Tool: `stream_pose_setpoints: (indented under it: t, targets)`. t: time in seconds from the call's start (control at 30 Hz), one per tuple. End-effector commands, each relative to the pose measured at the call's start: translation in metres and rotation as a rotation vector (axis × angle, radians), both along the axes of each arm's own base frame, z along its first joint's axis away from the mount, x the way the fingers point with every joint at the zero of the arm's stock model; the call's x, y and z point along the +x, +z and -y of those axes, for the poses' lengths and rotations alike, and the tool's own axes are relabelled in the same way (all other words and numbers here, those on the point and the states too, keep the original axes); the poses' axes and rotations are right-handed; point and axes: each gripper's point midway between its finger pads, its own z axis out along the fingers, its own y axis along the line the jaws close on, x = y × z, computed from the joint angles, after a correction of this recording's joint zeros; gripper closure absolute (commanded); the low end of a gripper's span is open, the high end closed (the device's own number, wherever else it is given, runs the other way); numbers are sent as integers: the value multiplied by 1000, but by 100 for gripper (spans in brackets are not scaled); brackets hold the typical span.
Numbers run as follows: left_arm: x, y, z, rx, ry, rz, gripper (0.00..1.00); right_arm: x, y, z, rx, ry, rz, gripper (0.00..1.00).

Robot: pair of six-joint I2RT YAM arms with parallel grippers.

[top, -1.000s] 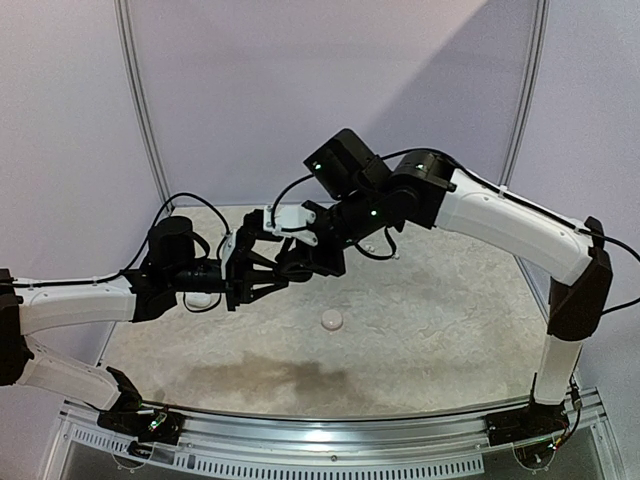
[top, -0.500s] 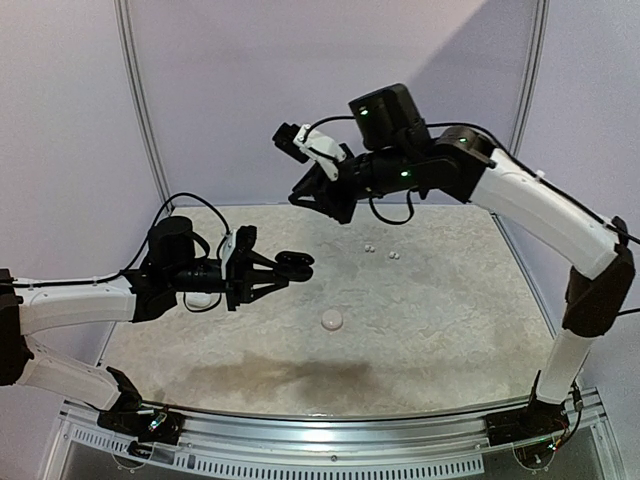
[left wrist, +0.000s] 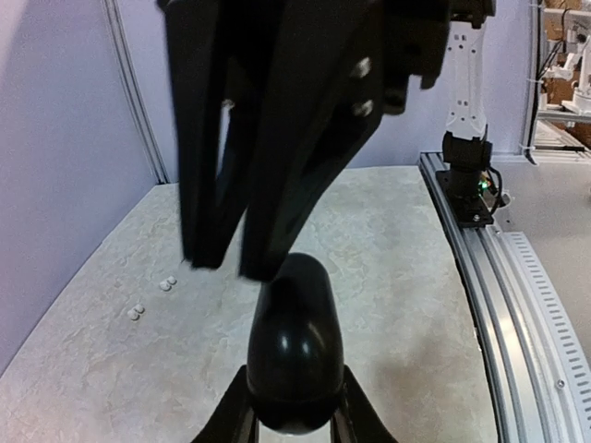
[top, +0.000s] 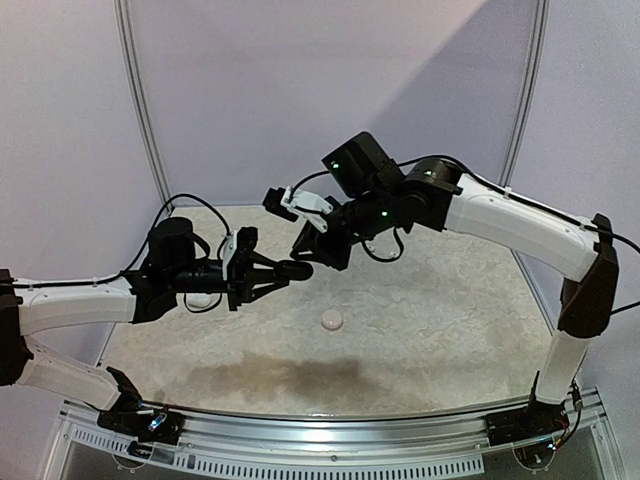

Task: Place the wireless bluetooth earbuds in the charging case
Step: Close the charging case, then pass from the left arm to the right, then place the charging case with the earbuds at the center of the board.

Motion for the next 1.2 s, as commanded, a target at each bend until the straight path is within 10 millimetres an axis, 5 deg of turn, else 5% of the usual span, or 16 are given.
stream_pose_setpoints:
  t: [0.0, 0.13, 0.27, 0.4, 0.57, 0.77, 0.9, 0.93, 1.0, 1.03, 1.17]
  targets:
    - [-2, 8, 1, -16, 8, 30, 100, -21, 47, 17, 111, 63, 68, 83]
    - [-3, 7, 2, -15, 1, 29, 100, -6, 45, 30, 73, -15, 101, 71]
    - [-4, 8, 2, -17, -8, 30, 100, -15, 30, 27, 92, 68, -9, 29]
    - [-6, 8, 2, -16, -10, 27, 100, -6, 2, 18, 17, 58, -41, 18]
    - [-6, 8, 1, -17, -9, 20, 100, -9, -20, 4, -5, 113, -88, 36]
    - [-7, 7, 1, -20, -9, 15, 100, -8, -22, 0, 14, 116, -95, 80]
    - [-4, 5, 0, -18, 11, 6, 100, -6, -19, 2, 27, 108, -91, 90]
    - [-2, 4, -1, -20, 28, 1, 79, -3, -20, 3, 25, 94, -94, 90]
    - [4, 3, -4, -25, 72, -2, 10, 12, -22, 12, 21, 32, -114, 91]
    - [6, 3, -5, -28, 83, 1, 2, 22, -27, 19, 12, -14, -137, 92]
    - [6, 4, -6, -30, 89, 9, 1, 70, -57, 66, -18, -235, -371, 91]
